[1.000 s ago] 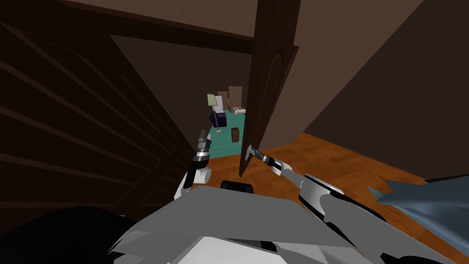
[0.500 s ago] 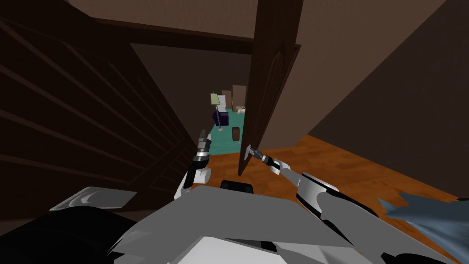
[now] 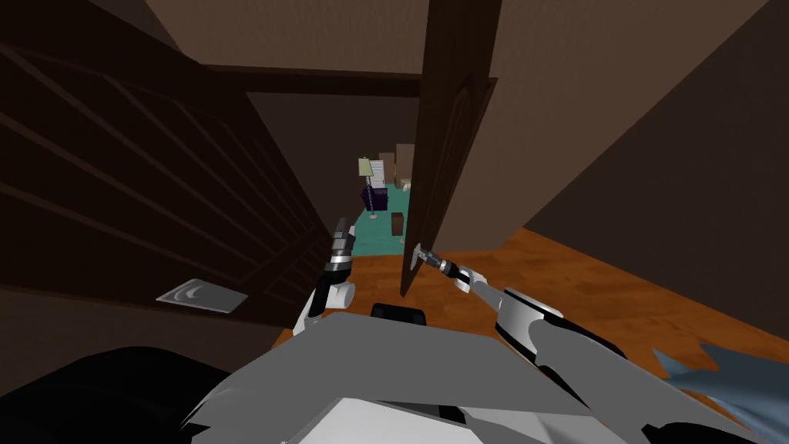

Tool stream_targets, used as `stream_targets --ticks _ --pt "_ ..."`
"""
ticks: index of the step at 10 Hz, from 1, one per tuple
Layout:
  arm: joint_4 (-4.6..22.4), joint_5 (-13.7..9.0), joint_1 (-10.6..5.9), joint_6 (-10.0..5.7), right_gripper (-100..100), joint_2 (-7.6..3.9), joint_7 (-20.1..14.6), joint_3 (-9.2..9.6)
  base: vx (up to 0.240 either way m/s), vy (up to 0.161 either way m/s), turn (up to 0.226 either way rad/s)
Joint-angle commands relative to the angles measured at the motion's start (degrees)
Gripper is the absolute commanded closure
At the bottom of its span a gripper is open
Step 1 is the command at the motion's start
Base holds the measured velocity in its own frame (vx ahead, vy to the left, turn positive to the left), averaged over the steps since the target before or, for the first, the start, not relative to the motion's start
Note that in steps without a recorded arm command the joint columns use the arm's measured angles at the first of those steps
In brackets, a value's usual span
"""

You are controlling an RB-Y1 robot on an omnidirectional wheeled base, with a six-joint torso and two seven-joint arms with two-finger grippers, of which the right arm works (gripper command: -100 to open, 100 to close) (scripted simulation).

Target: Pull the door open

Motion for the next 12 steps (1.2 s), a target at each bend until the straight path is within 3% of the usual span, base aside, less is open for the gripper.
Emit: stream_targets --ticks 1,12 --pt "-0.28 -0.06 -0.09 -0.13 100 -0.07 -0.07 0.32 -0.071 -0.21 0.143" --pt "-0.3 0.23 -1.51 -0.83 100 1.39 -0.22 3.09 -0.067 -0.183 0.088"
